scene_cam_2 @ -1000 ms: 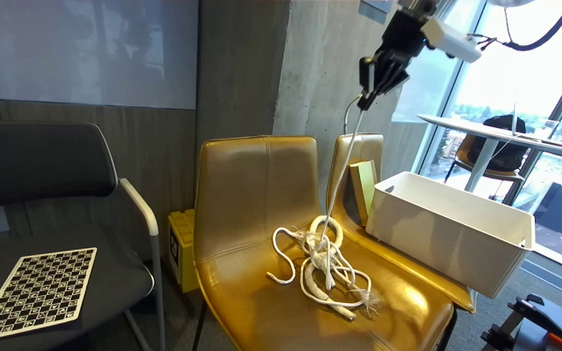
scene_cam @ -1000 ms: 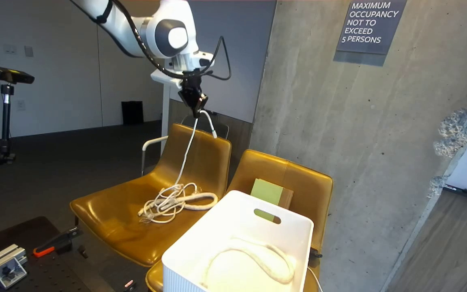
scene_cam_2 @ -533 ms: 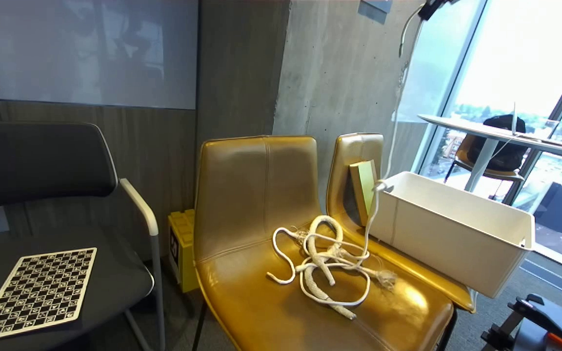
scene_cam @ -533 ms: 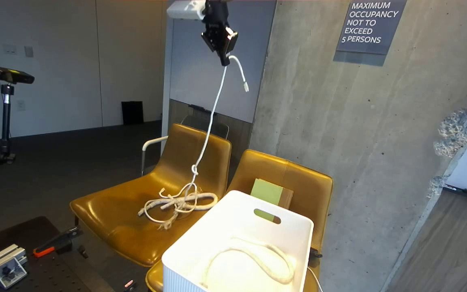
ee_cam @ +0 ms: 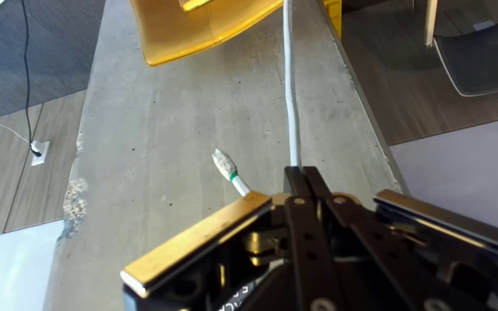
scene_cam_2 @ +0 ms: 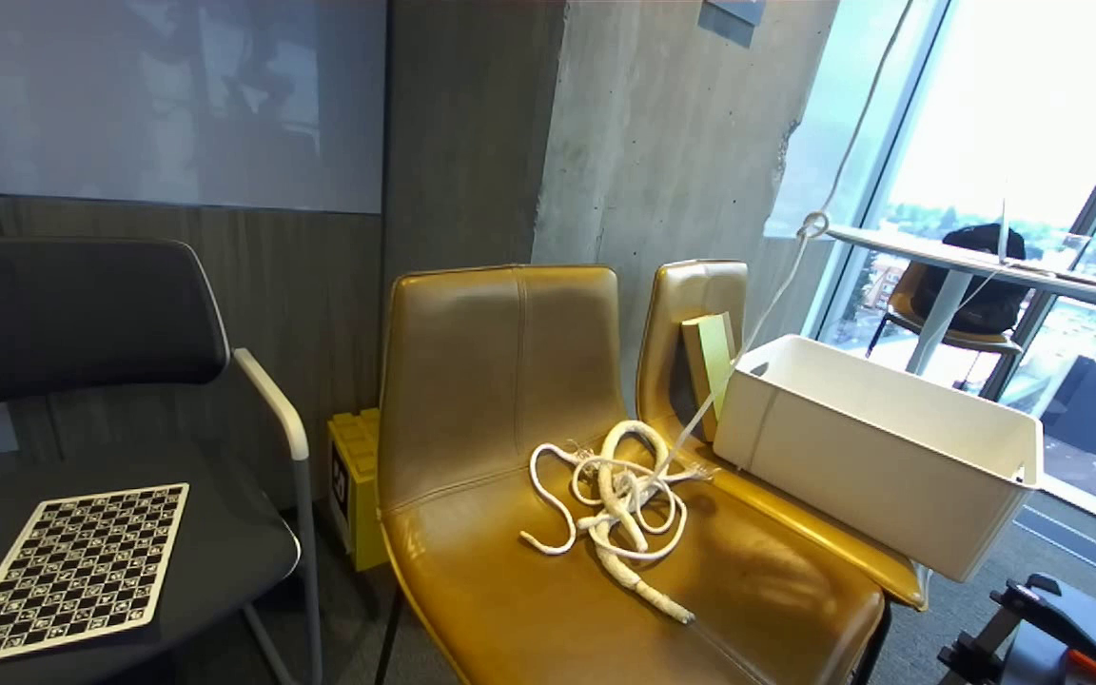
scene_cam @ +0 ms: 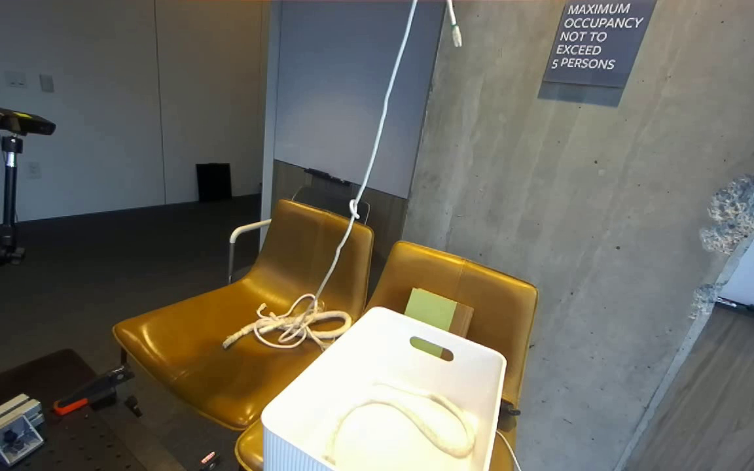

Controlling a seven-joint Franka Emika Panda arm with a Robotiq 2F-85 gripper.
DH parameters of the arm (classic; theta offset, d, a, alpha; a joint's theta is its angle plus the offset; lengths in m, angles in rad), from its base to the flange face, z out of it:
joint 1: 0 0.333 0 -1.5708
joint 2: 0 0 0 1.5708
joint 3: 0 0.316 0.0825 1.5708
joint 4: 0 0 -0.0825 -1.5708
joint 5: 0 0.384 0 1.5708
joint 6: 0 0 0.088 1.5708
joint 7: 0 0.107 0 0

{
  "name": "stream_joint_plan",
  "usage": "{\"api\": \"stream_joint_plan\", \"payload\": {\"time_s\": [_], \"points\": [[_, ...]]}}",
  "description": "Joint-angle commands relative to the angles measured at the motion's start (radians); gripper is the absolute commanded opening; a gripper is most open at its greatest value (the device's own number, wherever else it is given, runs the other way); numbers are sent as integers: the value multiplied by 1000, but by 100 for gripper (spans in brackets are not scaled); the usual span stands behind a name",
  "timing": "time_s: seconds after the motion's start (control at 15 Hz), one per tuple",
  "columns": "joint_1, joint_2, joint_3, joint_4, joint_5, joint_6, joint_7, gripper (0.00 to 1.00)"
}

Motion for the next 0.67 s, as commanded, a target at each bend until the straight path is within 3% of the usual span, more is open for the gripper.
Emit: {"api": "stream_joint_plan", "payload": {"time_s": [0.0,0.6], "points": [[-42,101,-22,237,47,-109,-10,1],[-136,321,-19,617,81,-263,-12,1]]}}
